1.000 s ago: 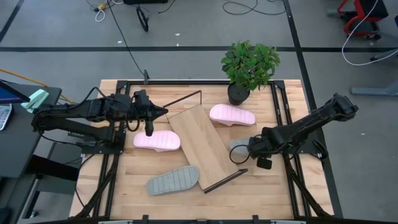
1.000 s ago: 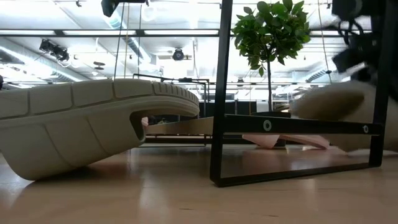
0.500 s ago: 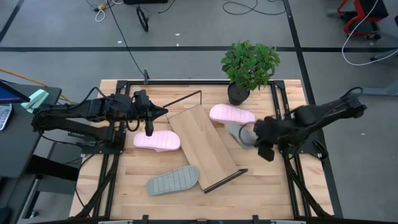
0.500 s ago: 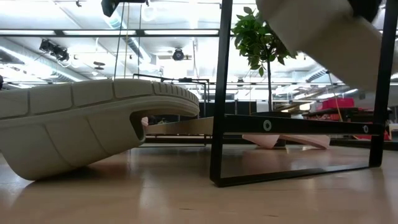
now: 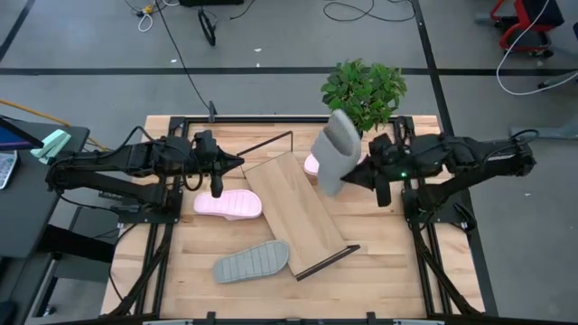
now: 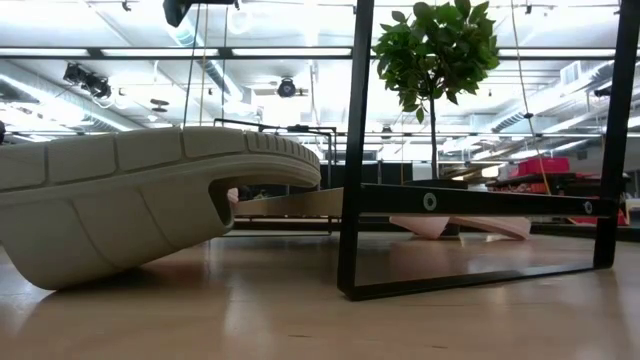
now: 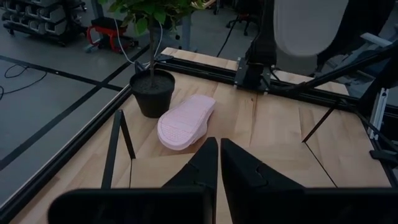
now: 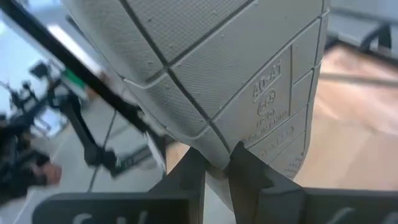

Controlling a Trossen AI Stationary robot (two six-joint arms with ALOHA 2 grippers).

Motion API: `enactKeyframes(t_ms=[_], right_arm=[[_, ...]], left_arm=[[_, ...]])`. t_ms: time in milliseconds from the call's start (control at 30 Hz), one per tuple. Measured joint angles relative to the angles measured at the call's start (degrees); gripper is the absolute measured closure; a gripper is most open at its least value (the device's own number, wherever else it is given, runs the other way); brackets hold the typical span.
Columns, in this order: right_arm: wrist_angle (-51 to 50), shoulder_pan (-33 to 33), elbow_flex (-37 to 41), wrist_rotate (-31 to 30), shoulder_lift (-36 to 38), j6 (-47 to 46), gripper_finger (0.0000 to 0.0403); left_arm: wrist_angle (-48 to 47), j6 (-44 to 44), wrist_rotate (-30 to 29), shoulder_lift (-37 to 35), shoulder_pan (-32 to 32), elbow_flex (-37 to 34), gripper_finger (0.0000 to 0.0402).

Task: Pick and place slides into the shelf
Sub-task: Put the right gray slide on the shelf

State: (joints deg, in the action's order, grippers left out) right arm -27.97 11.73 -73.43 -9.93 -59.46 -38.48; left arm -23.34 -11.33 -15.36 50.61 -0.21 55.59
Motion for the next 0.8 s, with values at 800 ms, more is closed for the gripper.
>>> enactKeyframes(t_ms=[800], right_arm=[[39.8, -0.7, 0.0, -6.5, -10.6, 5.2, 0.0357]], left_arm=[[20.8, 25.8, 6.9, 2.1, -0.7, 0.0, 0.0330]])
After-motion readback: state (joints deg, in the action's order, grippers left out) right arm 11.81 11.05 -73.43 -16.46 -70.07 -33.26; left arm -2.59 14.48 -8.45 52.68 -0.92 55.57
